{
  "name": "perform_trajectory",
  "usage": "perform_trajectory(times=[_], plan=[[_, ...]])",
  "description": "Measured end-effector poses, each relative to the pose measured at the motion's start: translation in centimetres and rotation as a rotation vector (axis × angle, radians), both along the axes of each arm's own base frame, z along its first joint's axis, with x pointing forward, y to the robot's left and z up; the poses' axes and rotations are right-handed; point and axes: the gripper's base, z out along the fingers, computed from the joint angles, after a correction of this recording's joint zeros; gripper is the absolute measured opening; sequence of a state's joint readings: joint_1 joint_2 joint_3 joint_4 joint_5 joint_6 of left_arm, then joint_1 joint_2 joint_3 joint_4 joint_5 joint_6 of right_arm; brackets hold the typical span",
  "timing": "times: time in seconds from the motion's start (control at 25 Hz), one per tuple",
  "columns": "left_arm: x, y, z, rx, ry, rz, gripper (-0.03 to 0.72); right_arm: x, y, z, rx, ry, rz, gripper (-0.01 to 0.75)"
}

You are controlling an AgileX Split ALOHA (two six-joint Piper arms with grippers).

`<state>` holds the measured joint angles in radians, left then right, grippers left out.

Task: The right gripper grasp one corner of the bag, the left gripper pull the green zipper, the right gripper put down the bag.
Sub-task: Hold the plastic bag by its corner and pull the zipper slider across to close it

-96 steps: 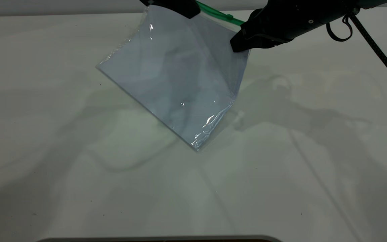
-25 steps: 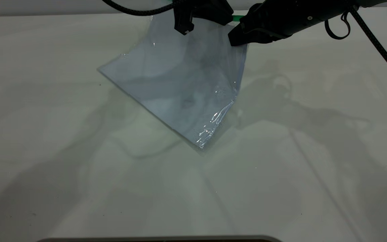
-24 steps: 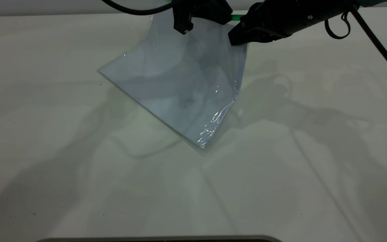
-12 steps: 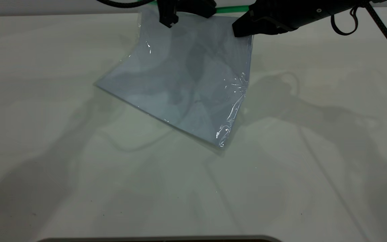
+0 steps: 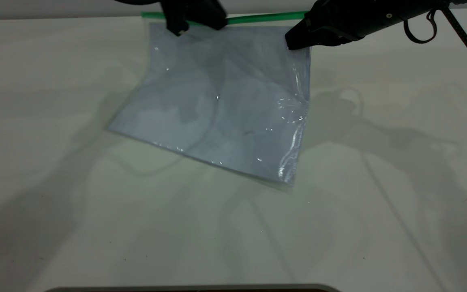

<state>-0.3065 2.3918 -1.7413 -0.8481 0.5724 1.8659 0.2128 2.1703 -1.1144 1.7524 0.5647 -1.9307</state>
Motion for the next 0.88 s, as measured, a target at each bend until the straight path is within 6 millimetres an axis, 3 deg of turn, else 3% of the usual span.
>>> perform_trajectory(times=[0.6, 0.88], plan=[[1.1, 5.5, -0.9, 0.158, 0.085, 0.157, 0.055, 0.8, -3.4, -0.1, -0.009, 0.008, -0.063, 0.034], [1.4, 7.8, -1.2, 0.229, 0.116, 0.215, 0.055, 0.9, -3.9, -0.2, -0.017, 0.009, -0.073, 0.034]])
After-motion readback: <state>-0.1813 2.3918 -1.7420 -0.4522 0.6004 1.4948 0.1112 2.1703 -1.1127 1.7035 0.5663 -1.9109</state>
